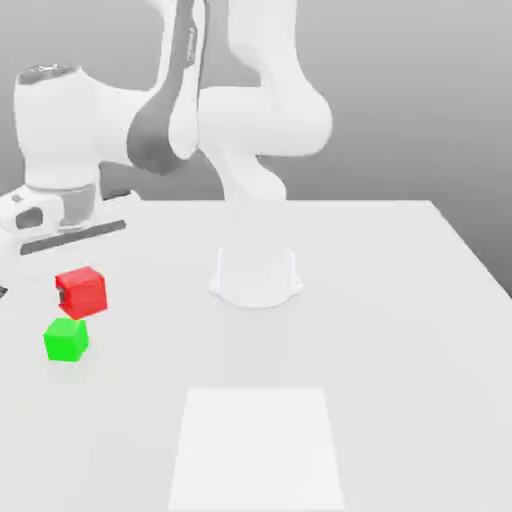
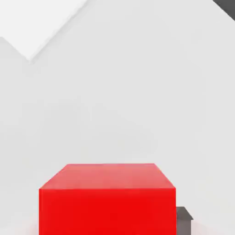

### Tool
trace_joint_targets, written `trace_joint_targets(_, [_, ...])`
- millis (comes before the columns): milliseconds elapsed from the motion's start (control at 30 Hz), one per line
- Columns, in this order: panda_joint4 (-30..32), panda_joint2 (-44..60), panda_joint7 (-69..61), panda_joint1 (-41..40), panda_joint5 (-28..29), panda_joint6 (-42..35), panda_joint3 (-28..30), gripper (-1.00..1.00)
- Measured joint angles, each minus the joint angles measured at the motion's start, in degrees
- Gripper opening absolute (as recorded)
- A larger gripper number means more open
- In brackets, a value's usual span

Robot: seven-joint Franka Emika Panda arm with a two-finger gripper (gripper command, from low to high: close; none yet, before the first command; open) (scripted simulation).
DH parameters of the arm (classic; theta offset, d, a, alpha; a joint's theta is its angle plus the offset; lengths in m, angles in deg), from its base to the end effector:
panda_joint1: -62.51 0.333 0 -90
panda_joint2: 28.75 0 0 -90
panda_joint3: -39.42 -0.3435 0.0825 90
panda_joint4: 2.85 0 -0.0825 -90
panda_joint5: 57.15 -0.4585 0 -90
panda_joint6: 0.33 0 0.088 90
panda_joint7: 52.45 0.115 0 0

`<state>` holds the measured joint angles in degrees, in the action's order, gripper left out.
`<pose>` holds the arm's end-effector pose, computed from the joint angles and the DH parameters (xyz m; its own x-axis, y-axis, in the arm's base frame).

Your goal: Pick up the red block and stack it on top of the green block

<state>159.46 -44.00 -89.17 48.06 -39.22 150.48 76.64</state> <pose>0.2706 -0.2911 0.2182 0.9993 0.0266 0.0277 0.0260 -0.9994 0.0210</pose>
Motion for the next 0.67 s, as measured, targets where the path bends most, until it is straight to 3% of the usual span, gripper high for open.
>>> trace_joint_targets(133, [-0.71,2.04,-13.23,-1.48,0.87,0.29,6.60,-1.00])
trace_joint_targets(200, [-0.77,4.21,-18.08,-0.20,-1.65,1.49,8.98,-1.00])
trace_joint_targets(400, [-0.63,12.46,-29.89,6.61,-17.20,6.26,11.95,-1.00])
trace_joint_targets(533, [-0.92,17.44,-37.67,7.16,-28.23,8.74,9.60,-1.00])
trace_joint_targets(667, [-1.34,20.95,-43.00,5.45,-35.67,11.11,6.72,-1.00])
